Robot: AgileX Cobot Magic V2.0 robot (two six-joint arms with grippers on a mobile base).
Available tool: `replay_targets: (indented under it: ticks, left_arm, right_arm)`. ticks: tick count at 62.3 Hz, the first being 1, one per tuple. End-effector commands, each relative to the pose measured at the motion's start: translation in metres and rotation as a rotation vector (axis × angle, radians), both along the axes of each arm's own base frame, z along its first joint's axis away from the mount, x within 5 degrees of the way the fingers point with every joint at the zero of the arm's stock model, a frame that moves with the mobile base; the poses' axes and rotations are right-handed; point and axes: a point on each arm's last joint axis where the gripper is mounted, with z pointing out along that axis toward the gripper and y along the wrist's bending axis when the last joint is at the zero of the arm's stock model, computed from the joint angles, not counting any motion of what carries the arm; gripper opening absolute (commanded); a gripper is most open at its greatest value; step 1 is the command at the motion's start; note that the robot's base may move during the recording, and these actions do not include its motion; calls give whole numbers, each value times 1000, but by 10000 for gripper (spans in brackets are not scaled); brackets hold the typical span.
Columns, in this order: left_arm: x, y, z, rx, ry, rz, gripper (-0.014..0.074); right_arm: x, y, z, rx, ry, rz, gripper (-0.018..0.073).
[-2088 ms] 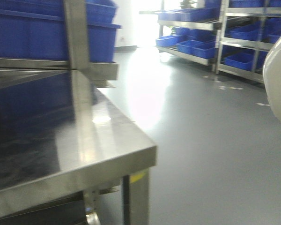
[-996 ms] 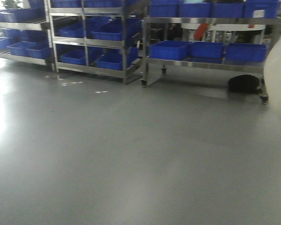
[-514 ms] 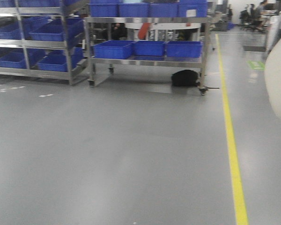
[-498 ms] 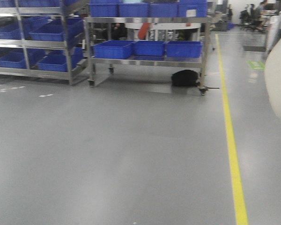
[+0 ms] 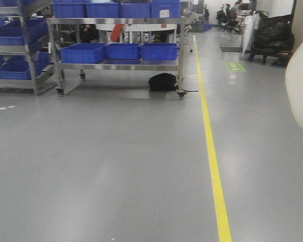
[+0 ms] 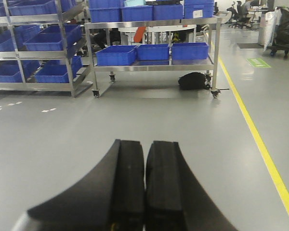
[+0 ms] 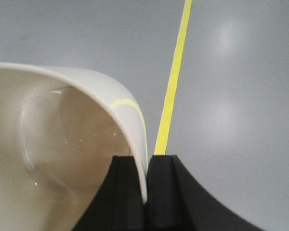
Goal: Move white bin to right shelf second layer
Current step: 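Drive the base away from the table carrying the bin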
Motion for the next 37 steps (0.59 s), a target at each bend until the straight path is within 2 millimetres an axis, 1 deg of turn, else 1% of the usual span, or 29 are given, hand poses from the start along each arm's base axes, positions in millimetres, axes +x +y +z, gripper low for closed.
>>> replay_targets:
  ticks: [1,37]
  left_arm:
    - [0,0,-4,-10,-60,2,85]
    - [0,0,-4,-10,-60,2,85]
  right_arm:
    - [3,0,18,7,-123,-8,27]
    - [3,0,18,7,-122,-8,27]
